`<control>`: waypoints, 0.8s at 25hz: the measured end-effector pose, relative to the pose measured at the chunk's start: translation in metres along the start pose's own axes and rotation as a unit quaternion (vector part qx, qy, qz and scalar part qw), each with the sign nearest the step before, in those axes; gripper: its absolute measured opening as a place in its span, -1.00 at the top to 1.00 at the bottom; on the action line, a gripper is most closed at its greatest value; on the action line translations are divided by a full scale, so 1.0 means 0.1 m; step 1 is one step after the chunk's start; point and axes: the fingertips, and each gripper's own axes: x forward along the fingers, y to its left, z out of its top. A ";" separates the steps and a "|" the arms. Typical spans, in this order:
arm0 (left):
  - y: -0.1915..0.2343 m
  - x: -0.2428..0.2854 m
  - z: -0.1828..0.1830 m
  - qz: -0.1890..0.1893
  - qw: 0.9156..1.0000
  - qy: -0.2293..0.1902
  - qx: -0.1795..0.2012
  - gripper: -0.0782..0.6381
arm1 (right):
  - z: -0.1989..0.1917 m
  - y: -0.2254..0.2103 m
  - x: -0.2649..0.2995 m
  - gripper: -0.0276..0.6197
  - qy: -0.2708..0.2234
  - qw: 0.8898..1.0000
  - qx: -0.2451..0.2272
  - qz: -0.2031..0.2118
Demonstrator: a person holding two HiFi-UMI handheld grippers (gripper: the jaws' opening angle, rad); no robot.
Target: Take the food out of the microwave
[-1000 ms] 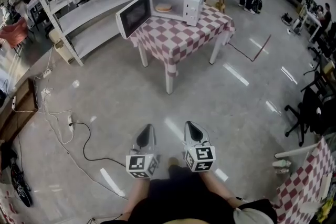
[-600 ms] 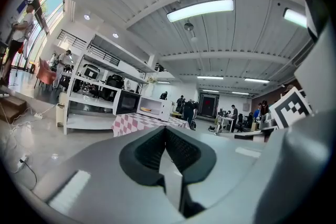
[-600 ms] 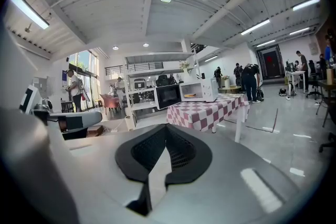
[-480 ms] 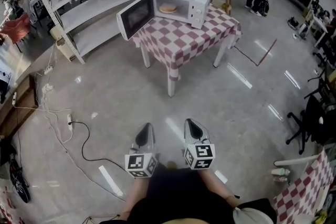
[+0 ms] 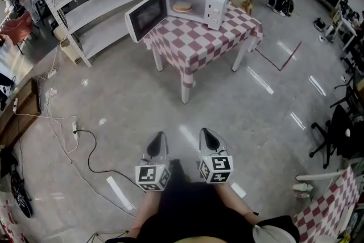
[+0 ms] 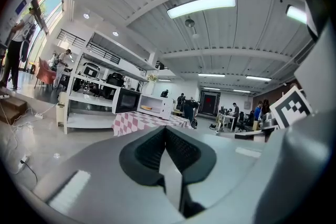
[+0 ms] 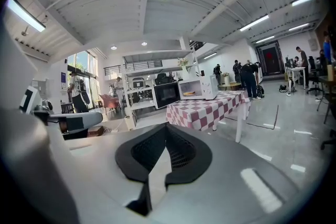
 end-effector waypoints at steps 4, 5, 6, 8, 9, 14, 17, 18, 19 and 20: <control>-0.02 0.02 -0.01 -0.002 1.000 0.004 0.006 0.76 | -0.02 -0.03 -0.01 0.91 0.004 1.000 0.004 -0.002; -0.02 0.03 -0.02 -0.002 1.000 0.005 0.006 0.76 | -0.03 -0.04 -0.01 0.91 0.005 1.000 0.005 -0.002; -0.03 0.05 -0.03 -0.002 1.000 0.005 0.005 0.76 | -0.04 -0.05 -0.01 0.91 0.007 1.000 0.005 -0.003; -0.04 0.08 -0.06 -0.003 1.000 0.008 0.002 0.76 | -0.07 -0.08 0.00 0.91 0.010 1.000 0.005 -0.004; -0.04 0.09 -0.07 -0.003 1.000 0.009 0.001 0.76 | -0.08 -0.09 0.01 0.91 0.012 1.000 0.006 -0.005; 0.02 0.20 -0.08 -0.002 1.000 0.012 -0.004 0.76 | -0.06 -0.13 0.10 0.91 0.015 1.000 0.004 -0.010; 0.08 0.29 -0.10 -0.001 1.000 0.014 -0.007 0.76 | -0.06 -0.16 0.20 0.91 0.018 1.000 0.005 -0.013; 0.11 0.33 -0.10 -0.001 1.000 0.015 -0.007 0.76 | -0.06 -0.17 0.24 0.91 0.019 1.000 0.006 -0.014; 0.13 0.37 -0.09 -0.002 1.000 0.016 -0.006 0.76 | -0.06 -0.17 0.29 0.91 0.019 1.000 0.006 -0.015; 0.15 0.42 -0.09 -0.003 1.000 0.017 -0.007 0.76 | -0.05 -0.18 0.34 0.91 0.020 1.000 0.007 -0.016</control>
